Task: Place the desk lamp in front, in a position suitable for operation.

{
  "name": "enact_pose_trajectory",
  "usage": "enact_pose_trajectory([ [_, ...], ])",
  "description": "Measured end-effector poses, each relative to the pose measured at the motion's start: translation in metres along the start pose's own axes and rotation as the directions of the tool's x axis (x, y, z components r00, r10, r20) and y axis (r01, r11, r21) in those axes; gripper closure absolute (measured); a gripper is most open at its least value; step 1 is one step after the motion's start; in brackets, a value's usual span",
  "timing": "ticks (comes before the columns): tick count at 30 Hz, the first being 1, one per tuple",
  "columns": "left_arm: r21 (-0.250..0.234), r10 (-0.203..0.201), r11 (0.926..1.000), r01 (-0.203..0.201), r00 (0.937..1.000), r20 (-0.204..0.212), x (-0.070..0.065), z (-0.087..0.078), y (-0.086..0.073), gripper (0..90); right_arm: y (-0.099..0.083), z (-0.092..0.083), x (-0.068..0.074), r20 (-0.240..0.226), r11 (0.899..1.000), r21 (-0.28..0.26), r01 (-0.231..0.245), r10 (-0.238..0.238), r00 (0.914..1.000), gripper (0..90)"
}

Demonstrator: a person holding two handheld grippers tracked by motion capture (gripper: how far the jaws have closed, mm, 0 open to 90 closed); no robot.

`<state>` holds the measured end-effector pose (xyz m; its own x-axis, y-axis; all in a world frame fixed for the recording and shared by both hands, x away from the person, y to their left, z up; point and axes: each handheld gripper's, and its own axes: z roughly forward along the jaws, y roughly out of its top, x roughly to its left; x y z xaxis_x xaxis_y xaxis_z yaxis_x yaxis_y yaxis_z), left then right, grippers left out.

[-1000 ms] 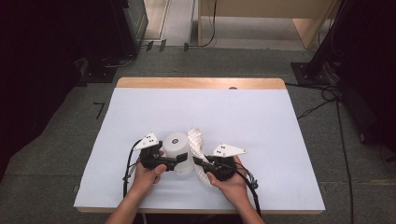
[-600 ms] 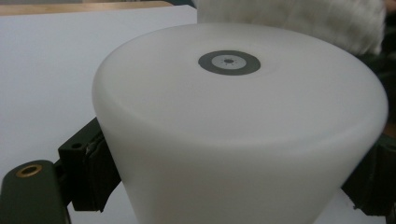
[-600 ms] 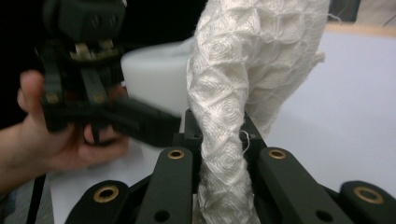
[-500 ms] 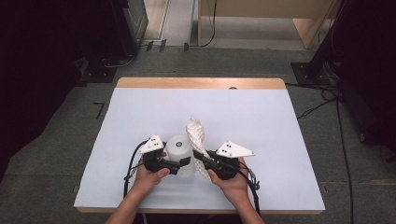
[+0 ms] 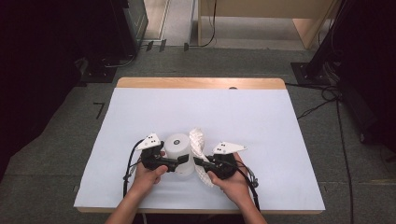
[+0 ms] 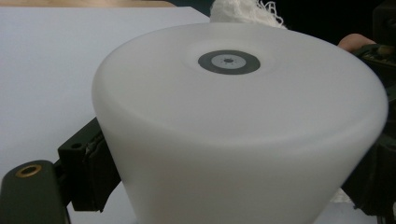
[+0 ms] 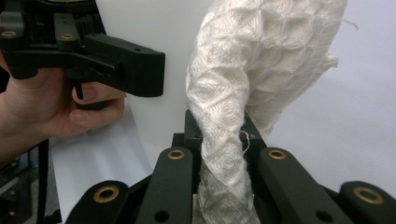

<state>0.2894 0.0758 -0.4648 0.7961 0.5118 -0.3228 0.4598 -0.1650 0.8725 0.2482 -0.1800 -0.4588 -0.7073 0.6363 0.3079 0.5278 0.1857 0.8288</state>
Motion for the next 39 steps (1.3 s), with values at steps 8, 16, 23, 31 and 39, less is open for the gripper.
enact_pose_trajectory([
  [8, -0.013, 0.09, 0.9958, -0.091, 0.9958, -0.011, -0.01, 0.0, -0.001, 9.0, 0.01, -0.012, 0.013, 0.026, 0.989, -0.136, 0.054, -0.051, 0.9983, 80.7],
  [16, -0.051, 0.132, 0.9893, -0.137, 0.9878, -0.083, -0.016, -0.006, 0.003, 9.0, 0.007, -0.01, 0.009, 0.014, 0.991, -0.127, 0.041, -0.039, 0.9991, 80.6],
  [23, -0.11, 0.07, 0.9906, -0.081, 0.9927, -0.098, -0.009, -0.013, 0.004, 9.0, 0.003, 0.003, 0.012, 0.004, 0.998, -0.041, 0.044, -0.044, 0.999, 80.6],
  [31, -0.039, 0.148, 0.9877, -0.152, 0.986, -0.075, -0.021, 0.001, 0.0, 9.0, 0.01, -0.014, 0.012, 0.046, 0.986, -0.159, 0.041, -0.034, 0.9984, 80.7],
  [39, -0.115, 0.077, 0.9888, -0.095, 0.9851, -0.154, -0.012, -0.01, 0.005, 9.0, 0.004, -0.001, 0.008, -0.02, 0.998, -0.063, 0.014, -0.015, 0.9997, 80.4],
])
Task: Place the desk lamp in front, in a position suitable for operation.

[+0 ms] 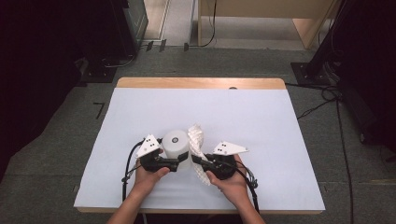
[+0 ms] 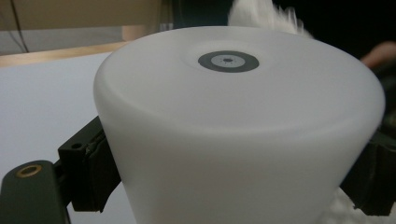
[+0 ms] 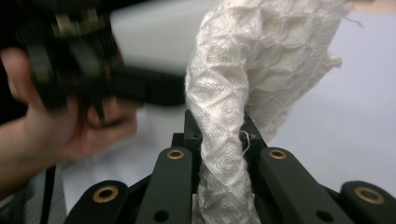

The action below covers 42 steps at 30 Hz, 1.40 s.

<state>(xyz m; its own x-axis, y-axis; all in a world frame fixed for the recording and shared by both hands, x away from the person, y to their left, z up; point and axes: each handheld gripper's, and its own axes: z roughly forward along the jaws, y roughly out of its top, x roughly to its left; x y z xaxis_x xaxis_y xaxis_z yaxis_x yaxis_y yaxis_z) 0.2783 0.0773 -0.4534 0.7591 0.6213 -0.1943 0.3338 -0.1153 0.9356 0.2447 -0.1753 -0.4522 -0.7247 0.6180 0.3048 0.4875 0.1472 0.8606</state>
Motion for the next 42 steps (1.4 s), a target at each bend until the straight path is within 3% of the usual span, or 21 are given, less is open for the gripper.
enact_pose_trajectory([
  [1, 0.0, 0.0, 1.0, 0.0, 1.0, 0.0, 0.0, 0.0, 0.0, 9.0, 0.0, 0.0, 0.0, 0.0, 1.0, 0.0, 0.0, 0.0, 1.0, 80.4],
  [3, -0.012, -0.008, 0.9999, 0.008, 0.9999, -0.009, 0.003, -0.002, 0.001, 9.0, -0.004, 0.008, 0.001, -0.009, 0.999, 0.051, 0.006, -0.006, 0.9999, 80.5],
  [6, -0.006, -0.011, 0.9999, 0.011, 0.9999, 0.001, 0.003, -0.001, -0.001, 9.0, -0.003, 0.008, 0.002, -0.003, 0.998, 0.054, 0.01, -0.01, 0.9999, 80.5],
  [9, 0.033, 0.026, 0.9991, -0.027, 0.9994, 0.025, 0.0, 0.004, -0.004, 9.0, -0.001, 0.004, 0.002, 0.011, 1.0, 0.016, 0.021, -0.021, 0.9997, 80.5],
  [13, 0.06, 0.08, 0.9947, -0.083, 0.9954, 0.052, -0.009, 0.008, -0.006, 9.0, 0.005, -0.008, 0.001, 0.048, 0.996, -0.084, 0.044, -0.04, 0.998, 80.6],
  [16, 0.063, 0.089, 0.9937, -0.092, 0.9948, 0.048, -0.011, 0.009, -0.006, 9.0, 0.005, -0.01, -0.001, 0.048, 0.994, -0.092, 0.05, -0.046, 0.9978, 80.6],
  [19, 0.058, 0.077, 0.9952, -0.079, 0.9963, 0.037, -0.009, 0.008, -0.005, 9.0, 0.001, -0.006, -0.005, 0.031, 0.998, -0.056, 0.028, -0.026, 0.9992, 80.5],
  [22, 0.027, 0.052, 0.9982, -0.053, 0.9986, 0.012, -0.006, 0.005, -0.004, 8.9, -0.007, 0.006, -0.01, 0.021, 0.999, 0.048, -0.005, 0.004, 0.9998, 80.4],
  [24, 0.004, 0.054, 0.9985, -0.054, 0.9985, -0.004, -0.005, 0.002, -0.003, 8.9, -0.009, 0.01, -0.011, 0.025, 0.997, 0.078, -0.005, 0.003, 0.9997, 80.4],
  [28, -0.018, 0.096, 0.9951, -0.097, 0.995, -0.025, -0.006, 0.001, -0.003, 8.9, -0.007, 0.006, -0.014, 0.051, 0.999, 0.051, -0.015, 0.013, 0.9986, 80.0],
  [29, -0.015, 0.109, 0.9938, -0.11, 0.9934, -0.034, -0.007, 0.002, -0.003, 8.9, -0.006, 0.001, -0.018, 0.076, 0.999, 0.035, -0.033, 0.03, 0.9967, 79.6],
  [33, 0.029, 0.168, 0.9856, -0.167, 0.9836, -0.065, -0.009, 0.009, -0.009, 8.8, -0.009, -0.003, -0.028, 0.131, 0.998, 0.04, -0.052, 0.046, 0.9902, 78.5],
  [36, 0.074, 0.206, 0.977, -0.2, 0.9749, -0.085, -0.01, 0.013, -0.015, 8.7, -0.015, -0.002, -0.039, 0.166, 0.992, 0.063, -0.111, 0.099, 0.9811, 76.1],
  [39, 0.082, 0.207, 0.9763, -0.2, 0.9741, -0.09, -0.011, 0.013, -0.016, 8.7, -0.017, -0.002, -0.041, 0.181, 0.991, 0.071, -0.117, 0.102, 0.9782, 75.1],
  [42, 0.077, 0.177, 0.9826, -0.169, 0.977, -0.119, -0.013, 0.011, -0.018, 8.3, -0.017, -0.003, -0.042, 0.21, 0.992, 0.066, -0.109, 0.093, 0.9732, 73.7],
])
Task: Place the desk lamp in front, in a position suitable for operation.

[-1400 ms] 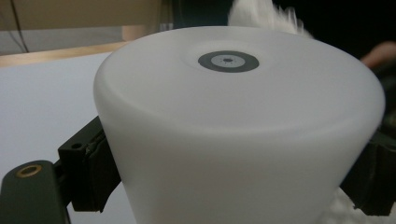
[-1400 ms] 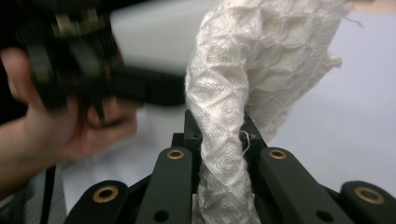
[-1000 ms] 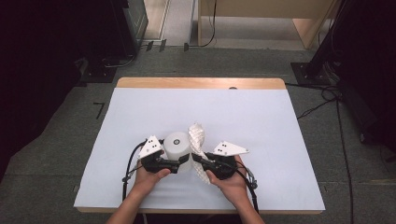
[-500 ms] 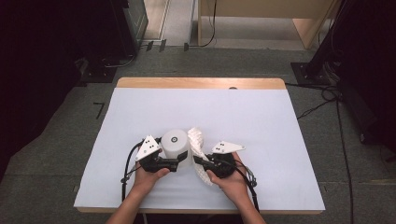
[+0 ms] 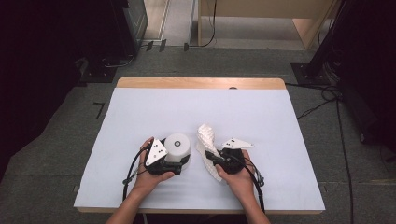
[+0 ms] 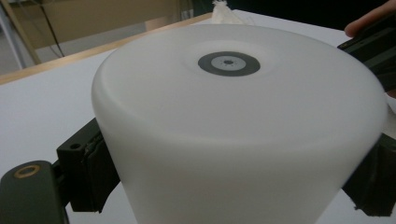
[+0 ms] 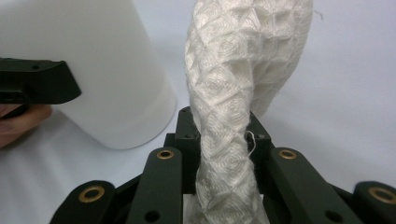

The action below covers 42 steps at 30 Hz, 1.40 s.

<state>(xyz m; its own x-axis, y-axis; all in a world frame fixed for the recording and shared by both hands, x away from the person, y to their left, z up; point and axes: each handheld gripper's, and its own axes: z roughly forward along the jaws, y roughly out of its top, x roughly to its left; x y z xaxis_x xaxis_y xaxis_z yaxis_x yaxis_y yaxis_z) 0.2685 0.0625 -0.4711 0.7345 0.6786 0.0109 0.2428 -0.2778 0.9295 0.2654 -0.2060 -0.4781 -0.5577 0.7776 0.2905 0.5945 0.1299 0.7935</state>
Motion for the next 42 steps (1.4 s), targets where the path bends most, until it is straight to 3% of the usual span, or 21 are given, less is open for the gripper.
enact_pose_trajectory([
  [4, -0.003, -0.076, 0.9971, 0.076, 0.9948, -0.067, -0.009, -0.003, -0.005, 2.6, 0.0, -0.002, -0.005, 0.045, 1.0, -0.012, -0.027, 0.027, 0.9986, 68.1],
  [5, -0.013, -0.093, 0.9957, 0.092, 0.9905, -0.102, -0.013, -0.003, -0.005, 2.5, -0.001, -0.003, -0.006, 0.056, 0.999, -0.016, -0.036, 0.037, 0.9977, 67.7],
  [6, -0.012, -0.093, 0.9956, 0.092, 0.9817, -0.166, -0.02, -0.001, -0.005, 2.6, -0.001, -0.003, -0.007, 0.068, 0.999, -0.018, -0.042, 0.043, 0.9968, 67.8],
  [7, -0.012, -0.093, 0.9956, 0.092, 0.9817, -0.166, -0.02, -0.001, -0.005, 2.6, -0.001, -0.003, -0.007, 0.068, 0.999, -0.018, -0.042, 0.043, 0.9968, 67.8],
  [8, -0.002, -0.085, 0.9963, 0.086, 0.9745, -0.208, -0.025, 0.001, -0.004, 2.6, -0.001, -0.002, -0.006, 0.076, 0.999, -0.021, -0.042, 0.043, 0.9962, 68.8],
  [10, 0.0, -0.084, 0.9962, 0.087, 0.9665, -0.242, -0.028, 0.002, -0.002, 2.8, -0.002, -0.001, -0.003, 0.071, 0.999, -0.022, -0.032, 0.033, 0.9969, 73.8],
  [12, -0.002, -0.077, 0.9969, 0.078, 0.9694, -0.233, -0.029, 0.002, 0.0, 8.3, -0.002, -0.001, 0.001, 0.071, 1.0, -0.017, -0.011, 0.012, 0.9974, 78.0],
  [14, 0.004, -0.068, 0.9975, 0.071, 0.9728, -0.221, -0.027, 0.002, 0.0, 8.6, -0.002, -0.001, 0.003, 0.067, 1.0, -0.018, 0.001, 0.0, 0.9978, 79.4],
  [16, 0.011, -0.066, 0.9975, 0.07, 0.9805, -0.185, -0.022, 0.001, 0.001, 8.8, -0.002, -0.002, 0.006, 0.044, 0.999, -0.029, 0.013, -0.012, 0.999, 80.6],
  [18, 0.01, -0.069, 0.9974, 0.072, 0.9826, -0.173, -0.02, 0.0, 0.001, 8.8, -0.001, -0.002, 0.008, 0.027, 0.999, -0.033, 0.017, -0.016, 0.9995, 80.6],
  [19, -0.002, -0.089, 0.996, 0.09, 0.9881, -0.125, -0.014, -0.002, 0.002, 8.9, 0.0, -0.002, 0.013, -0.014, 0.999, -0.04, 0.024, -0.025, 0.9996, 80.8],
  [20, -0.002, -0.089, 0.996, 0.09, 0.9881, -0.125, -0.014, -0.002, 0.002, 8.9, 0.0, -0.002, 0.013, -0.014, 0.999, -0.04, 0.024, -0.025, 0.9996, 80.8],
  [21, -0.045, -0.129, 0.9908, 0.128, 0.9911, -0.031, -0.007, -0.007, 0.005, 8.9, 0.002, -0.002, 0.021, -0.06, 0.998, -0.048, 0.052, -0.055, 0.9967, 80.9],
  [22, -0.045, -0.129, 0.9908, 0.128, 0.9911, -0.031, -0.007, -0.007, 0.005, 8.9, 0.002, -0.002, 0.021, -0.06, 0.998, -0.048, 0.052, -0.055, 0.9967, 80.9],
  [23, -0.06, -0.149, 0.9867, 0.151, 0.9883, 0.03, -0.002, -0.01, 0.008, 8.9, 0.003, -0.001, 0.025, -0.073, 0.996, -0.054, 0.064, -0.068, 0.995, 80.9],
  [24, -0.067, -0.166, 0.9832, 0.17, 0.9845, 0.056, 0.003, -0.012, 0.01, 8.9, 0.005, -0.002, 0.034, -0.106, 0.993, -0.063, 0.096, -0.103, 0.989, 80.9],
  [27, -0.066, -0.177, 0.981, 0.182, 0.981, 0.08, 0.008, -0.013, 0.009, 8.9, 0.008, -0.003, 0.043, -0.123, 0.991, -0.07, 0.111, -0.119, 0.9853, 81.0],
  [30, -0.033, -0.195, 0.9792, 0.2, 0.9734, 0.12, 0.014, -0.01, 0.005, 9.0, 0.011, -0.008, 0.047, -0.165, 0.991, -0.096, 0.095, -0.11, 0.9801, 81.1],
  [35, 0.015, -0.165, 0.9863, 0.164, 0.9734, 0.159, 0.008, -0.003, 0.002, 9.0, 0.018, -0.017, 0.051, -0.167, 0.984, -0.142, 0.109, -0.132, 0.9771, 81.1],
  [39, 0.022, -0.14, 0.9902, 0.138, 0.9754, 0.17, 0.007, -0.002, 0.004, 9.0, 0.021, -0.024, 0.05, -0.169, 0.978, -0.175, 0.112, -0.142, 0.9753, 81.0],
  [42, 0.02, -0.136, 0.9907, 0.135, 0.9765, 0.167, 0.007, -0.002, 0.005, 9.0, 0.019, -0.022, 0.048, -0.173, 0.98, -0.169, 0.108, -0.138, 0.9753, 81.0],
])
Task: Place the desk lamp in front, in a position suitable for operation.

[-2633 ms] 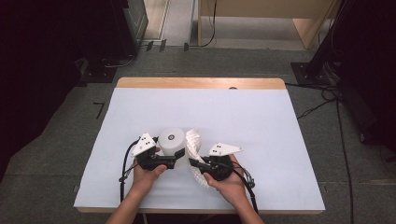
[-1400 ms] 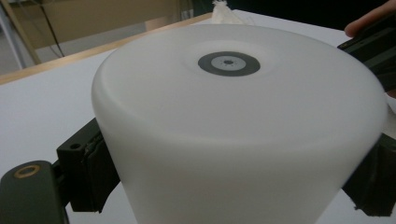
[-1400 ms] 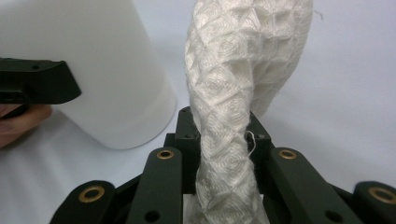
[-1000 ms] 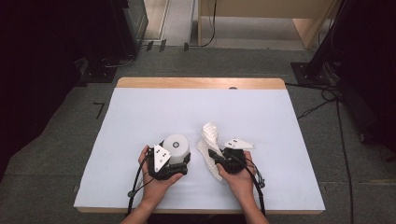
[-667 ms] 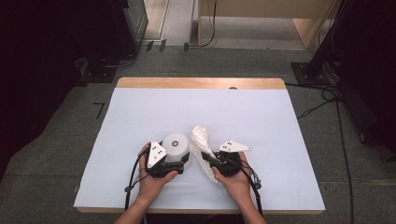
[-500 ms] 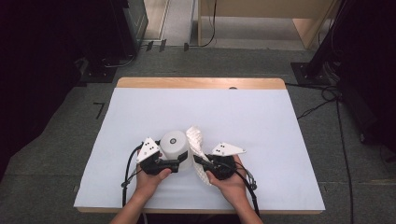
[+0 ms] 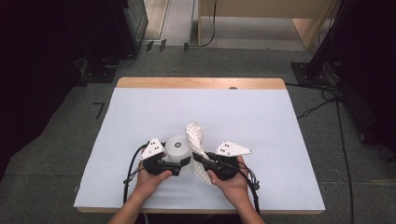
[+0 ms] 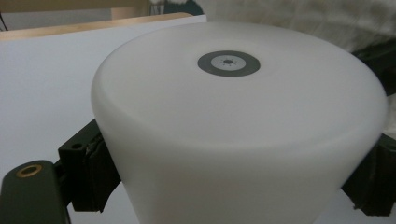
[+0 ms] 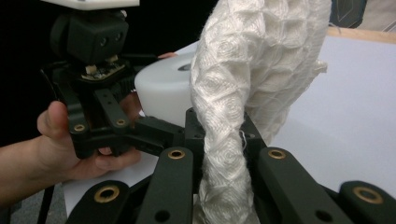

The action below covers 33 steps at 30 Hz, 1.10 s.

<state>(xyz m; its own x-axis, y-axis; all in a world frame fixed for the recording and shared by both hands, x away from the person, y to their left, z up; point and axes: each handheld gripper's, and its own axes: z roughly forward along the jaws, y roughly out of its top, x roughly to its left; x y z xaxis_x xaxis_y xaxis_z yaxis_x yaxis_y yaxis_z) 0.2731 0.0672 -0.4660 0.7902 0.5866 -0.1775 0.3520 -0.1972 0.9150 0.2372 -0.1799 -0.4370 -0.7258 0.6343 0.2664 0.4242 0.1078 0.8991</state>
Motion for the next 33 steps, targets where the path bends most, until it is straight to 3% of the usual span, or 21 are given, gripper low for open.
enact_pose_trajectory([
  [7, -0.045, -0.043, 0.998, 0.044, 0.9989, 0.021, 0.01, -0.013, 0.009, 9.0, -0.009, 0.011, -0.004, -0.011, 0.998, 0.056, -0.018, 0.018, 0.9998, 81.0],
  [9, -0.046, -0.051, 0.9976, 0.052, 0.9986, 0.01, 0.013, -0.014, 0.009, 9.0, -0.014, 0.017, -0.004, -0.016, 0.996, 0.092, -0.013, 0.014, 0.9998, 80.9],
  [12, -0.034, -0.047, 0.9983, 0.047, 0.9989, 0.009, 0.013, -0.012, 0.007, 9.0, -0.015, 0.019, -0.004, -0.009, 0.995, 0.099, -0.015, 0.016, 0.9998, 81.0],
  [16, -0.018, -0.022, 0.9996, 0.023, 0.9996, 0.019, 0.009, -0.009, 0.006, 9.0, -0.011, 0.014, -0.002, -0.003, 0.997, 0.079, -0.017, 0.018, 0.9998, 80.9],
  [19, 0.028, 0.021, 0.9994, -0.021, 0.9994, 0.029, 0.002, -0.002, 0.004, 9.0, -0.002, 0.004, -0.001, 0.005, 1.0, 0.018, -0.006, 0.006, 1.0, 81.0],
  [22, 0.031, 0.028, 0.9991, -0.029, 0.9992, 0.03, 0.001, -0.001, 0.004, 9.0, 0.0, 0.0, -0.001, 0.008, 1.0, -0.007, -0.001, 0.001, 1.0, 81.0],
  [24, 0.022, 0.028, 0.9994, -0.028, 0.9993, 0.026, 0.001, -0.002, 0.005, 9.0, -0.001, 0.0, -0.002, -0.002, 1.0, -0.006, -0.005, 0.005, 1.0, 80.9],
  [27, -0.025, -0.009, 0.9996, 0.009, 0.9997, 0.023, 0.007, -0.01, 0.009, 9.0, -0.008, 0.009, -0.004, -0.008, 0.999, 0.038, -0.017, 0.017, 0.9998, 80.9],
  [33, -0.075, -0.044, 0.9962, 0.044, 0.999, 0.008, 0.016, -0.021, 0.013, 9.0, -0.015, 0.02, -0.004, -0.019, 0.996, 0.094, -0.006, 0.008, 0.9998, 80.9],
])
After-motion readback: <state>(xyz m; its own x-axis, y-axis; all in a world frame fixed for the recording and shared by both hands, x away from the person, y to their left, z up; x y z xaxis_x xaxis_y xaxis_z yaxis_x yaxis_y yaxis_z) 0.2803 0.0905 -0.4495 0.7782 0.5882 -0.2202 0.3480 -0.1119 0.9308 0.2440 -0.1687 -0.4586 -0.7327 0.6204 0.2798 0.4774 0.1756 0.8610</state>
